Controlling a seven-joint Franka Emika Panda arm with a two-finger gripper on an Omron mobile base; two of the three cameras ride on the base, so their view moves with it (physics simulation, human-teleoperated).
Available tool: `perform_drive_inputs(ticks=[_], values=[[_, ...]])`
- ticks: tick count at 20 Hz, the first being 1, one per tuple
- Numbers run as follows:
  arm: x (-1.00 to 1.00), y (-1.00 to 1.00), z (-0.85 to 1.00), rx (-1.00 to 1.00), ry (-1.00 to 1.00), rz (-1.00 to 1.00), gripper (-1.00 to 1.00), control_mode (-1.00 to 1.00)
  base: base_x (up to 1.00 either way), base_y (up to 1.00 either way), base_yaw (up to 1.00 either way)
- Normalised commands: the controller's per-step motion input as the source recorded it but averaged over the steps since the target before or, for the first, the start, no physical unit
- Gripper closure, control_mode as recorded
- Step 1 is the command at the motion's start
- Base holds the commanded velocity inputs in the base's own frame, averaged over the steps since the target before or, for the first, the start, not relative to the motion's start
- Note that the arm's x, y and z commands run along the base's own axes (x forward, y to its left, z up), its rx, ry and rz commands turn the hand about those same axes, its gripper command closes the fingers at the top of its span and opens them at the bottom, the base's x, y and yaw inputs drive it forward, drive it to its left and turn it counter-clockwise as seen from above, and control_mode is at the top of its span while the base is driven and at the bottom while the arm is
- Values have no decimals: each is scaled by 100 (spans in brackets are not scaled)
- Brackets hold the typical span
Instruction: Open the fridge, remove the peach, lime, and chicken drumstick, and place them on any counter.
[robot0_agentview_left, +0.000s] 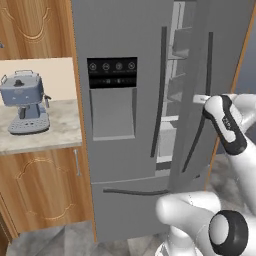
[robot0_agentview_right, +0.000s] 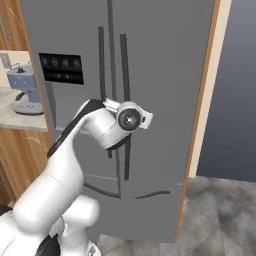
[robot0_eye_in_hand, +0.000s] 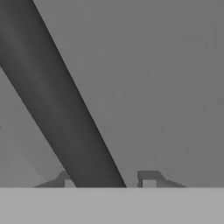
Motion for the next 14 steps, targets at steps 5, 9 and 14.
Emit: perform_drive_inputs(ticks=[5,9,14], values=[[-100,-54,0,0,0,-4,100,-100,0,0,0],[-91,-38,0,0,0,-3,100,-100,0,0,0],[-52,0,-1,0,0,1,-100,-100,0,0,0]])
